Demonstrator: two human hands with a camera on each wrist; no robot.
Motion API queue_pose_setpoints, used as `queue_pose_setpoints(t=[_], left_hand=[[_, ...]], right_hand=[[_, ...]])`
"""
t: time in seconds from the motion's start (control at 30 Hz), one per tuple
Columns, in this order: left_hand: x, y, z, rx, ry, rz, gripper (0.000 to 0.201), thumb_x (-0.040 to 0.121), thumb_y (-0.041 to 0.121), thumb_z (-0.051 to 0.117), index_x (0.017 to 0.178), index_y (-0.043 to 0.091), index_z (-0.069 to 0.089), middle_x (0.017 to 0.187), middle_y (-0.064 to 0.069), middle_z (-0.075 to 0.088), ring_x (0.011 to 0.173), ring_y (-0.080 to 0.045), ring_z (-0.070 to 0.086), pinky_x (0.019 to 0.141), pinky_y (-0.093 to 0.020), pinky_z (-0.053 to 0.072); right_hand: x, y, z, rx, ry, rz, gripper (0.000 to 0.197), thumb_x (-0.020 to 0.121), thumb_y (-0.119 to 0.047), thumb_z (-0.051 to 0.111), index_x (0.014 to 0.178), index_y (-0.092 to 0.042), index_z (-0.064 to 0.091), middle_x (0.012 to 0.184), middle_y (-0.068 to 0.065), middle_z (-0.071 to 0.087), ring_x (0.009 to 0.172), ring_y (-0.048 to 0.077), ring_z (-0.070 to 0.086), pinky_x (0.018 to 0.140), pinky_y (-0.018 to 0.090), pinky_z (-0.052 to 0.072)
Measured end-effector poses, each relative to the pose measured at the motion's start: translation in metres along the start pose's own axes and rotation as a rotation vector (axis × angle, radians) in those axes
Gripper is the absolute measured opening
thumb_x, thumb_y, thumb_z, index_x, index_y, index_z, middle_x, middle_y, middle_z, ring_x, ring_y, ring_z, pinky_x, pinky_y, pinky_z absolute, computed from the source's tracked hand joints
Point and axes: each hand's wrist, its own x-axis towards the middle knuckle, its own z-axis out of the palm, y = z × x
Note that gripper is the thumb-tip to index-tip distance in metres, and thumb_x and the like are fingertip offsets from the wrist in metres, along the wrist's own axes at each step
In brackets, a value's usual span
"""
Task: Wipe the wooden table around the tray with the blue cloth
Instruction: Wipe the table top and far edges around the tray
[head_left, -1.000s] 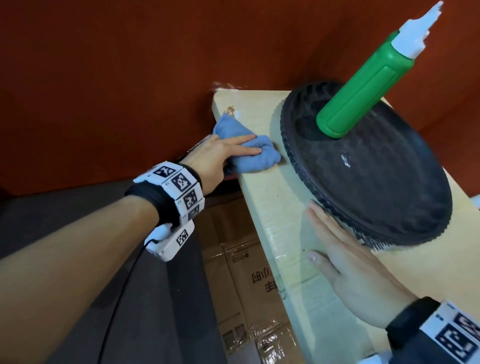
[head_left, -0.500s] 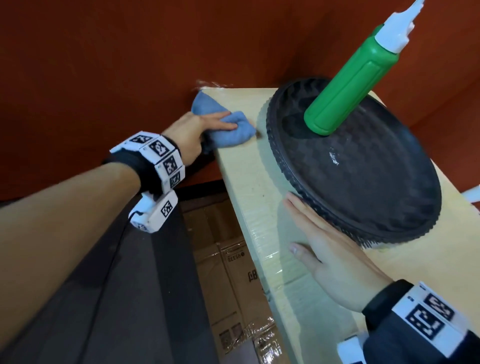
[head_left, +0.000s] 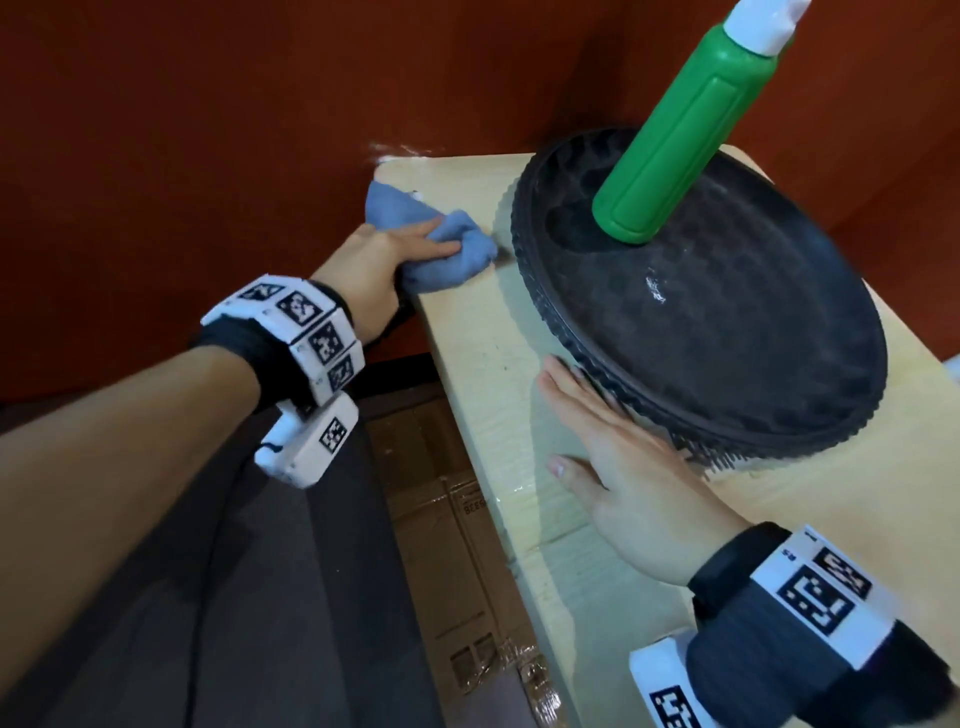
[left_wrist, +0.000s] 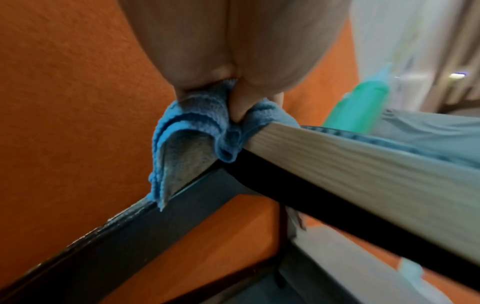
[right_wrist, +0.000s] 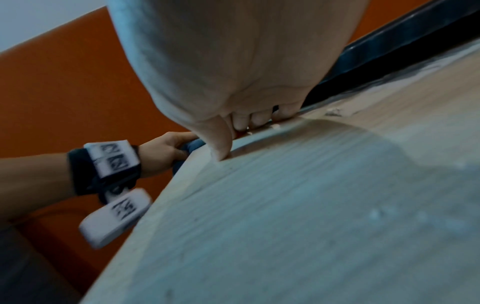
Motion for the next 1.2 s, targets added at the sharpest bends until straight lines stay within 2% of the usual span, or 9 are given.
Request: queue_pose_setpoints(t=[0.23,0.3,0.43,0.57,0.83,0.93,1.03,1.13,1.2], left_hand=[[0.017,-0.023,-0.017,0.04,-0.15,0.069,0.082,0.077,-0.027,0.036,0.139,0.026,0.047,0.153,0.005,0.029,0.135,-0.006,0.025,0.101,-0.006,0.012],[0.034,-0.027,-0.022,0.059,-0.139,-0.014,0.08,0.081,-0.026,0.035,0.14,0.027,0.045,0.153,0.0,0.032,0.138,-0.014,0.03,0.101,-0.008,0.019],[0.036,-0.024,-0.014,0.06,-0.042,-0.058,0.073,0.086,-0.017,0.043,0.139,0.033,0.044,0.149,-0.001,0.039,0.135,-0.026,0.04,0.108,-0.03,0.03],[0.013,-0.019,0.002,0.05,-0.018,-0.002,0.073,0.08,-0.02,0.041,0.138,0.023,0.049,0.151,0.003,0.036,0.139,-0.018,0.032,0.102,-0.01,0.017],[0.04,-0.023,-0.003,0.081,0.032,-0.171,0.073,0.083,-0.016,0.041,0.138,0.031,0.047,0.149,-0.007,0.04,0.135,-0.029,0.038,0.103,-0.022,0.03],[0.02,-0.013,0.008,-0.026,0.07,-0.127,0.063,0.086,-0.013,0.043,0.138,0.024,0.048,0.148,-0.001,0.038,0.139,-0.021,0.032,0.105,-0.013,0.02],[0.018,-0.024,0.005,0.038,0.008,-0.044,0.078,0.077,-0.023,0.039,0.136,0.027,0.051,0.15,0.005,0.037,0.138,-0.012,0.03,0.109,-0.015,0.019],[0.044,-0.026,-0.015,0.068,-0.025,-0.161,0.076,0.084,-0.016,0.04,0.138,0.036,0.045,0.15,-0.003,0.039,0.137,-0.027,0.037,0.107,-0.026,0.031],[0.054,-0.016,-0.012,0.006,0.008,-0.298,0.067,0.09,-0.008,0.046,0.144,0.03,0.036,0.15,-0.007,0.037,0.135,-0.03,0.039,0.106,-0.03,0.032]], right_hand=[[0.001,0.0,0.001,-0.006,-0.03,0.001,0.067,0.102,-0.023,0.04,0.152,-0.03,-0.004,0.154,-0.025,-0.019,0.134,-0.017,-0.022,0.11,0.009,-0.013],[0.001,0.0,0.001,-0.009,-0.032,-0.002,0.067,0.102,-0.024,0.04,0.151,-0.03,-0.005,0.154,-0.024,-0.019,0.134,-0.017,-0.022,0.111,0.009,-0.014],[0.0,0.0,0.0,-0.001,-0.027,0.001,0.067,0.102,-0.023,0.04,0.152,-0.029,-0.004,0.154,-0.023,-0.019,0.135,-0.016,-0.022,0.11,0.009,-0.014],[0.002,0.002,0.002,-0.012,-0.029,-0.004,0.068,0.101,-0.021,0.04,0.152,-0.027,-0.004,0.155,-0.021,-0.019,0.137,-0.013,-0.021,0.111,0.012,-0.013],[0.0,0.002,0.002,0.0,-0.02,-0.015,0.069,0.101,-0.022,0.041,0.152,-0.026,-0.006,0.156,-0.018,-0.019,0.139,-0.008,-0.021,0.115,0.019,-0.011],[0.0,0.002,0.002,0.008,-0.018,-0.017,0.068,0.102,-0.022,0.039,0.152,-0.027,-0.006,0.155,-0.019,-0.02,0.137,-0.011,-0.022,0.114,0.017,-0.011],[0.001,0.002,0.001,0.001,-0.033,-0.019,0.067,0.102,-0.024,0.038,0.152,-0.027,-0.007,0.155,-0.02,-0.021,0.137,-0.011,-0.023,0.114,0.017,-0.012],[0.0,0.001,-0.001,-0.001,-0.04,-0.016,0.068,0.102,-0.025,0.038,0.152,-0.028,-0.008,0.154,-0.02,-0.021,0.137,-0.01,-0.023,0.115,0.019,-0.011],[-0.001,0.001,-0.002,0.01,-0.046,-0.015,0.068,0.102,-0.023,0.039,0.152,-0.028,-0.007,0.154,-0.021,-0.021,0.137,-0.011,-0.023,0.114,0.017,-0.011]])
